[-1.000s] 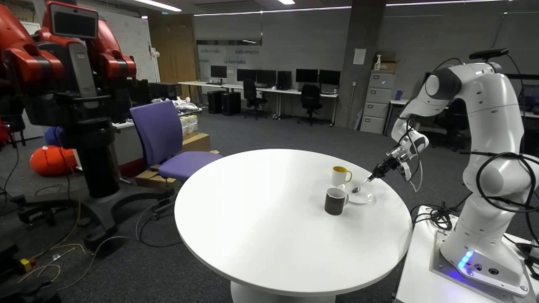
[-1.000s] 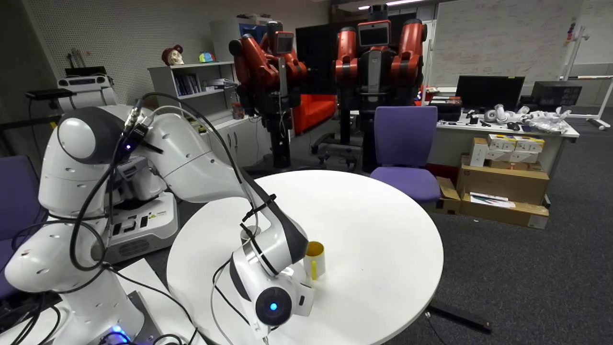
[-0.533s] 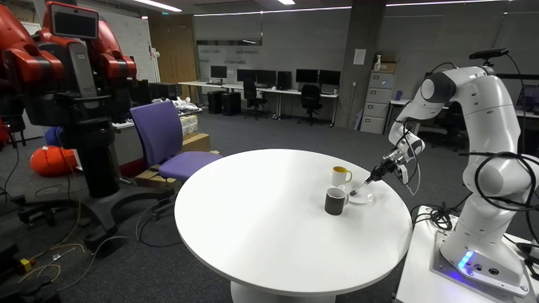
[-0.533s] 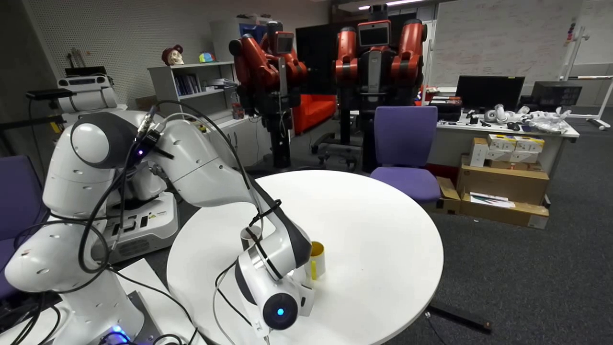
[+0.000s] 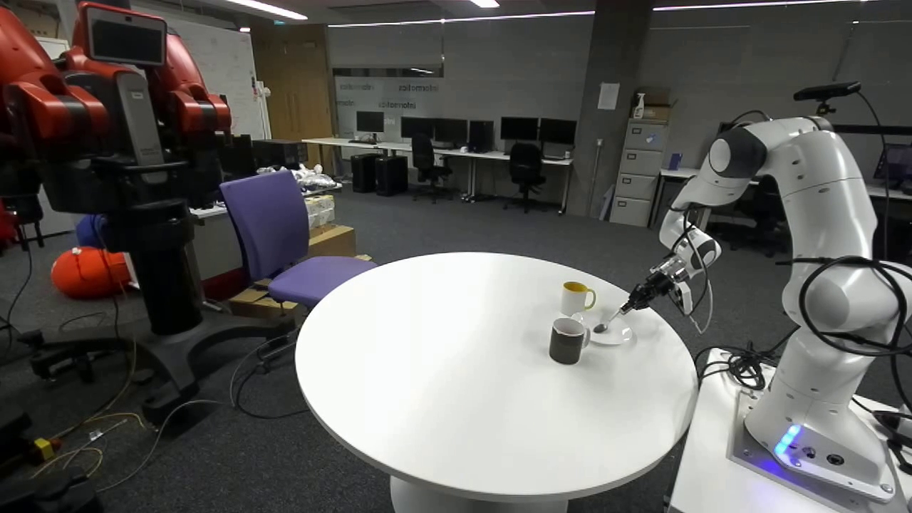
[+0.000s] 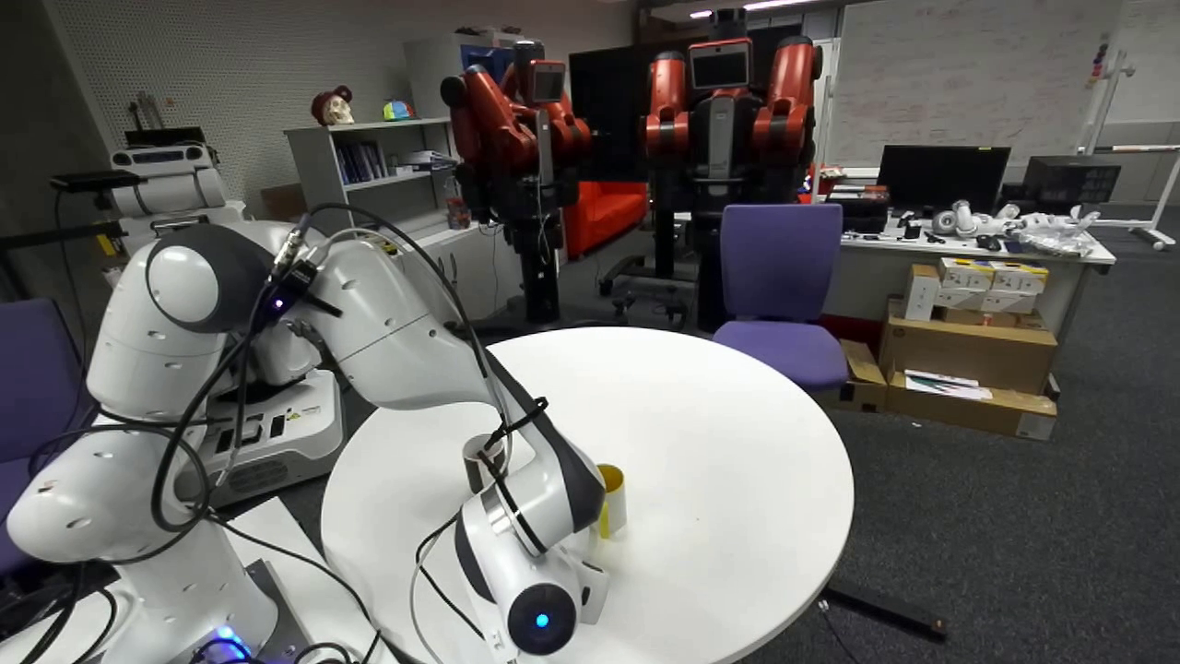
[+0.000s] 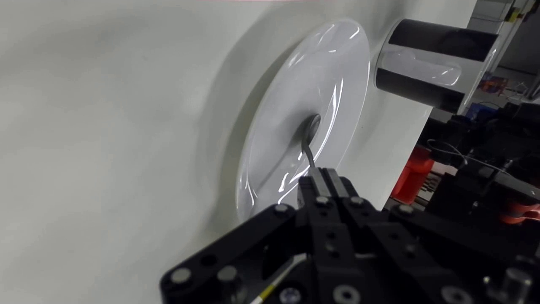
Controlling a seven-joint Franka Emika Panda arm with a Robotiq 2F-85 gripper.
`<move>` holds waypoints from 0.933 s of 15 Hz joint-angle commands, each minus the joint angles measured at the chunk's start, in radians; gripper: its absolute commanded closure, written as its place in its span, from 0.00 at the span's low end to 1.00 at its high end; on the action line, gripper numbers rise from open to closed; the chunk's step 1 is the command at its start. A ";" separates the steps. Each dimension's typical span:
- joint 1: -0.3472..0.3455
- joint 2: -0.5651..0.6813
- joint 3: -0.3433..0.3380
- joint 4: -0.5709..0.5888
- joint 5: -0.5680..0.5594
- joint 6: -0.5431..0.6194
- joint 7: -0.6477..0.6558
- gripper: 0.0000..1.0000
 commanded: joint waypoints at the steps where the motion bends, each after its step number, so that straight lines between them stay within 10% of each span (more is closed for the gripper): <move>1: -0.036 0.022 0.005 0.039 0.007 -0.047 0.018 1.00; 5: -0.049 0.029 0.006 0.050 0.002 -0.052 0.022 1.00; 6: -0.051 0.028 0.006 0.052 0.000 -0.051 0.024 0.73; 14: -0.058 0.016 0.000 0.051 -0.014 -0.045 0.030 0.19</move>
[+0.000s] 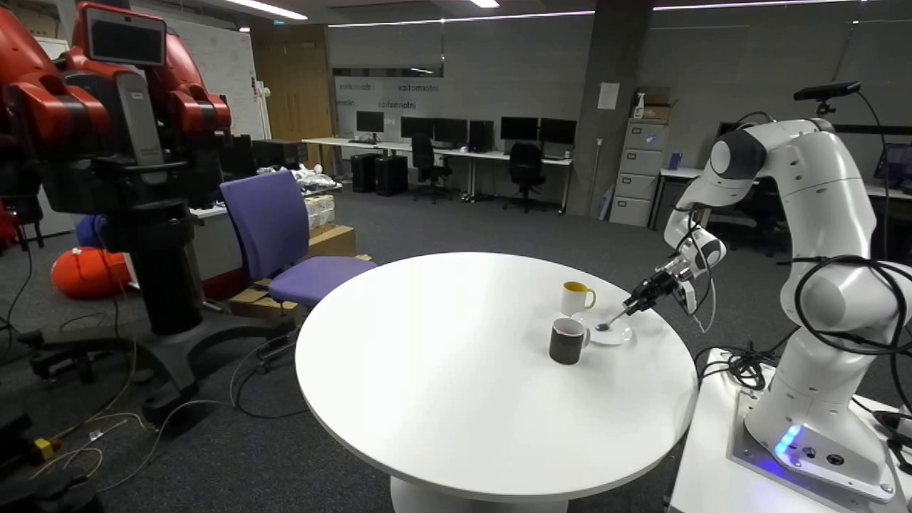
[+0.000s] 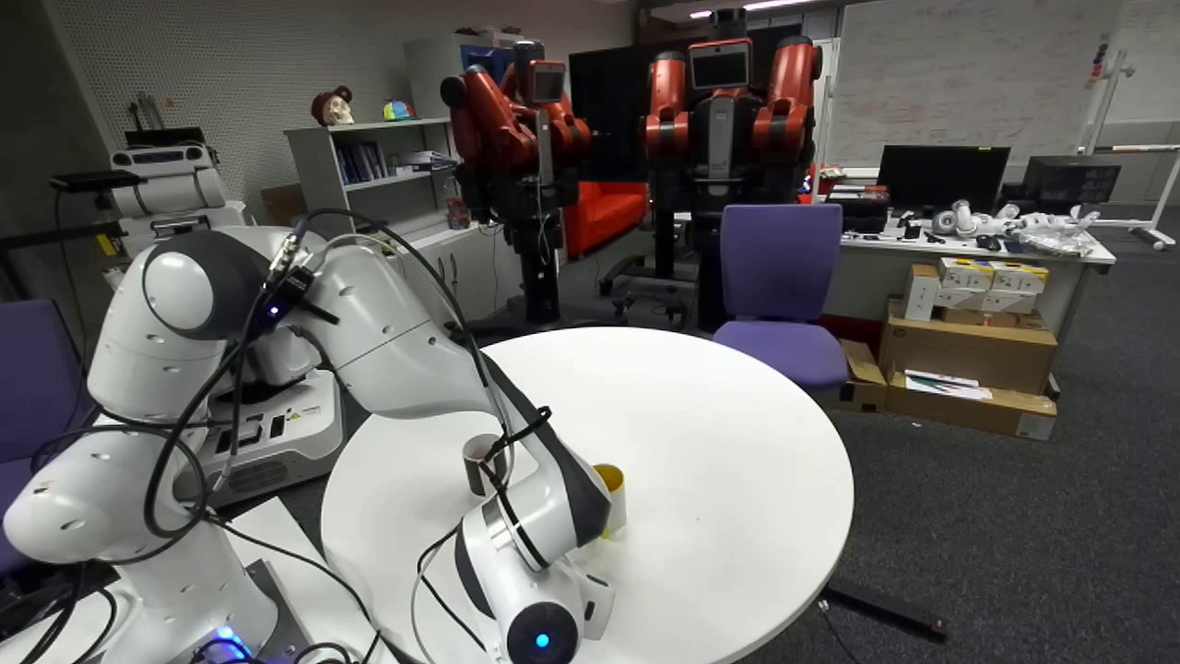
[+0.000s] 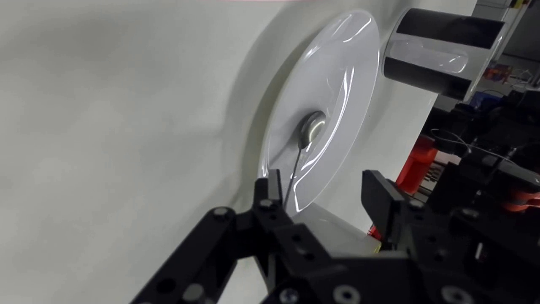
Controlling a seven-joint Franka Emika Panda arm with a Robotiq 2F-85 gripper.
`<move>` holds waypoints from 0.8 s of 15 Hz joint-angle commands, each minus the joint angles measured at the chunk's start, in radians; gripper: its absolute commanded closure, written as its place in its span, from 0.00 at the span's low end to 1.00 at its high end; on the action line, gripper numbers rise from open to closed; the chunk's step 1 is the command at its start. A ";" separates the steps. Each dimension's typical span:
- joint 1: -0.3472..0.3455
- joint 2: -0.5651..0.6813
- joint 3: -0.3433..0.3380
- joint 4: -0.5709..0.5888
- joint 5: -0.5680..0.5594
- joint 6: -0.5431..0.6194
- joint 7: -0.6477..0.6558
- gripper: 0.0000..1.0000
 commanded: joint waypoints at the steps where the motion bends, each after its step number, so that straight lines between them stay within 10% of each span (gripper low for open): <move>1: -0.018 -0.003 -0.001 0.024 -0.016 -0.030 0.027 0.11; 12: -0.009 -0.055 -0.025 0.005 -0.080 -0.010 0.034 0.00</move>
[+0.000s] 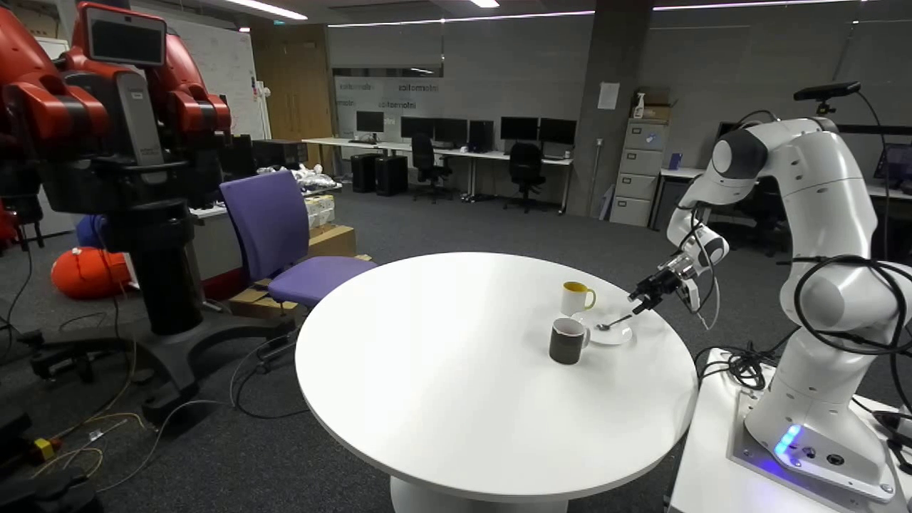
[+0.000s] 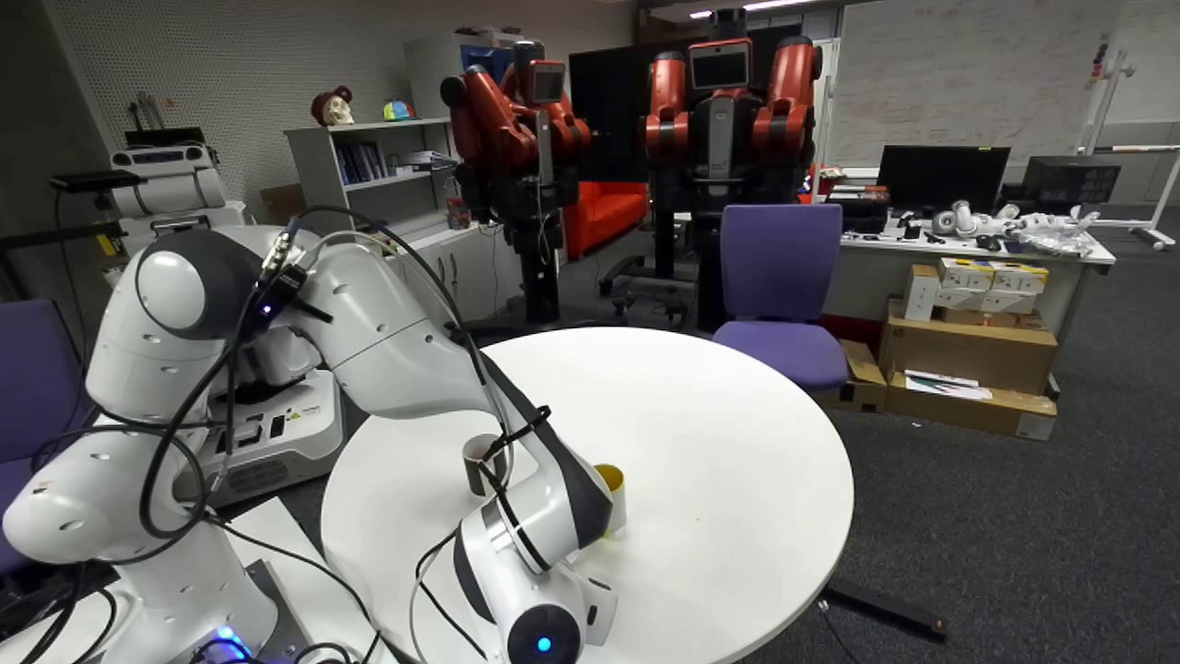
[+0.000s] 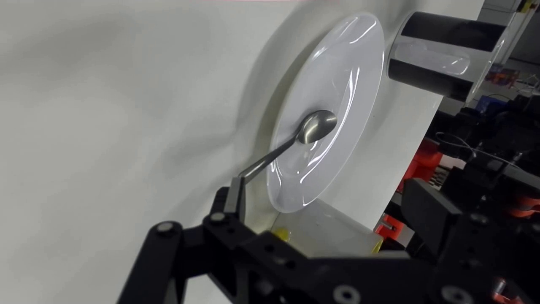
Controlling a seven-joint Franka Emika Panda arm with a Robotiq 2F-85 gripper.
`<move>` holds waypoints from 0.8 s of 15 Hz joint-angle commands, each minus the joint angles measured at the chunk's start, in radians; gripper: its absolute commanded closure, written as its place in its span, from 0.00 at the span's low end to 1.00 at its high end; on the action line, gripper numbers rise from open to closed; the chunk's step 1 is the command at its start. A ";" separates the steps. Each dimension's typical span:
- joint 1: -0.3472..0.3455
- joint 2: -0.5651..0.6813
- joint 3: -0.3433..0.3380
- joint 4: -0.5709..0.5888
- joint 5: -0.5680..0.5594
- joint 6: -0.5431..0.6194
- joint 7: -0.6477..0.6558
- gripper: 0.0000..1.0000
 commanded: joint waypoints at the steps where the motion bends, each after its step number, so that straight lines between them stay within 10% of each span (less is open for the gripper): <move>1: 0.005 -0.064 -0.018 -0.011 -0.072 -0.002 0.037 0.00; 12: 0.143 -0.437 -0.045 -0.145 -0.590 0.221 0.251 0.00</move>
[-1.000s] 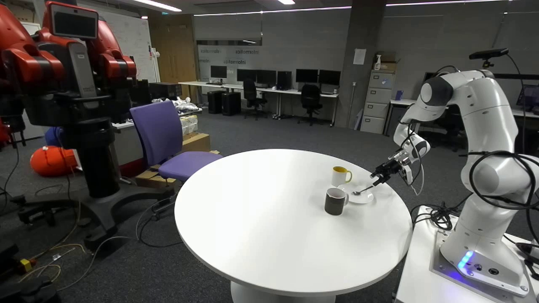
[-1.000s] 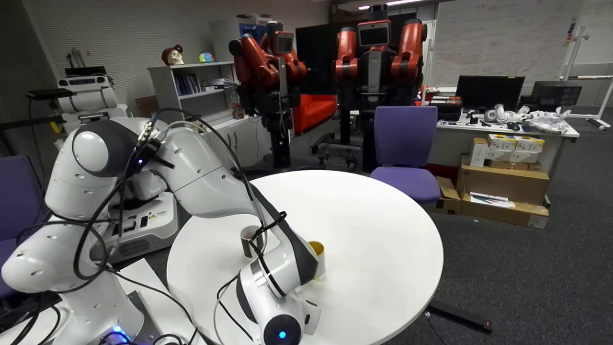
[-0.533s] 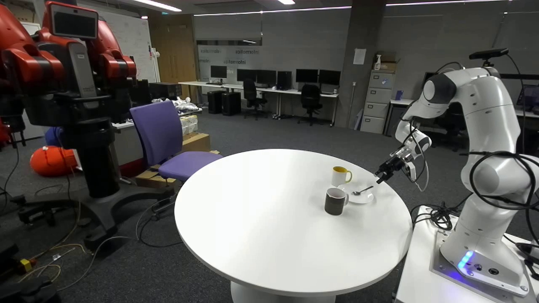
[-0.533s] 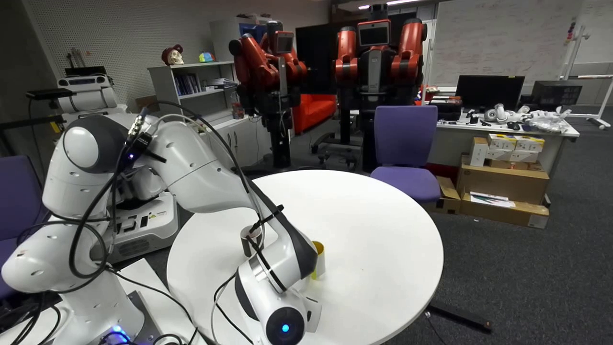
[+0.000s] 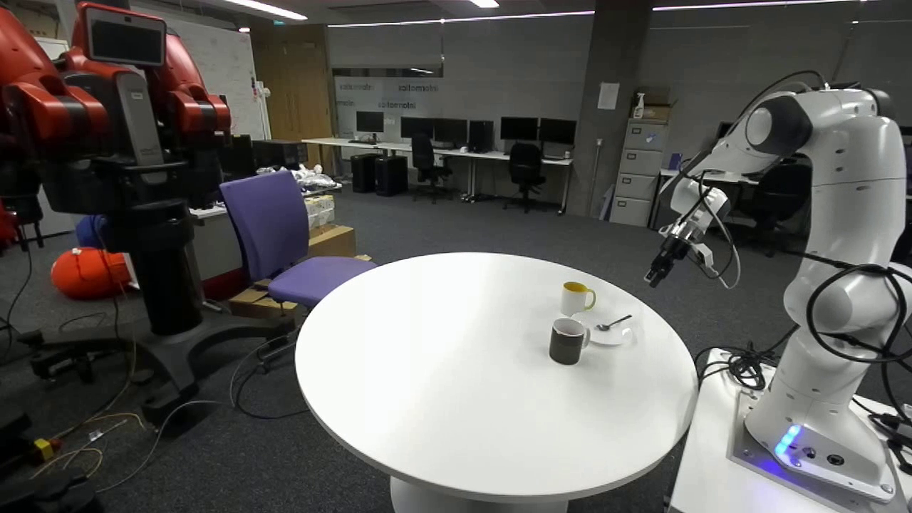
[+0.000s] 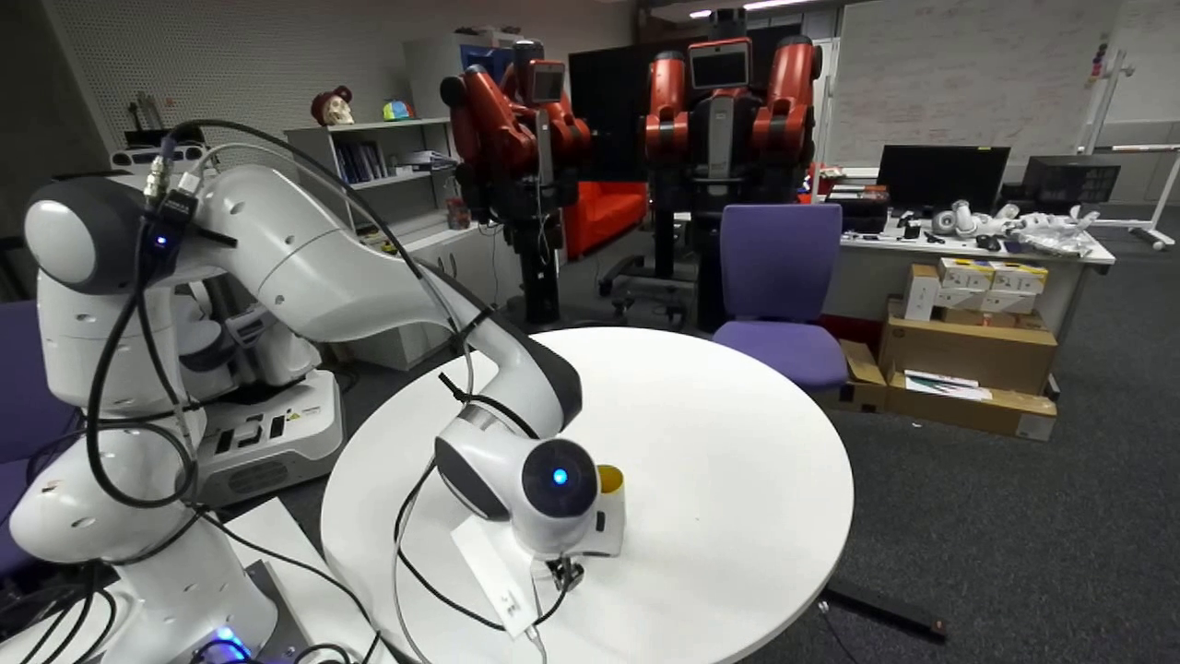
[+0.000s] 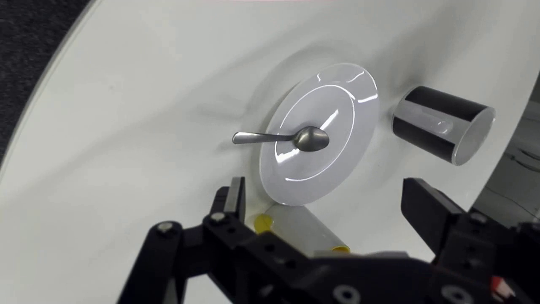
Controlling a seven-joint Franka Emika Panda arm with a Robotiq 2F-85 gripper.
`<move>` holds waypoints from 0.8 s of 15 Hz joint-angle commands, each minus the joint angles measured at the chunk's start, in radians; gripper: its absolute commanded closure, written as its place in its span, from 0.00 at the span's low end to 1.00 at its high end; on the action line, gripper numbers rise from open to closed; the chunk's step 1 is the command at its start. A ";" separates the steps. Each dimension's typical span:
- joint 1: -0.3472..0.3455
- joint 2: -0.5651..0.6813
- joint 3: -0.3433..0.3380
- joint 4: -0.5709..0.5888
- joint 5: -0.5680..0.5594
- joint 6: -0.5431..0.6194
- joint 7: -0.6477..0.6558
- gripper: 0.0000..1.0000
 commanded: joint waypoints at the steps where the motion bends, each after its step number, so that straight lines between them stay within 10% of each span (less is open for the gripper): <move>1: 0.086 -0.205 -0.001 -0.124 -0.223 0.116 0.135 0.00; 12: 0.211 -0.646 0.102 -0.263 -0.667 0.149 0.515 0.00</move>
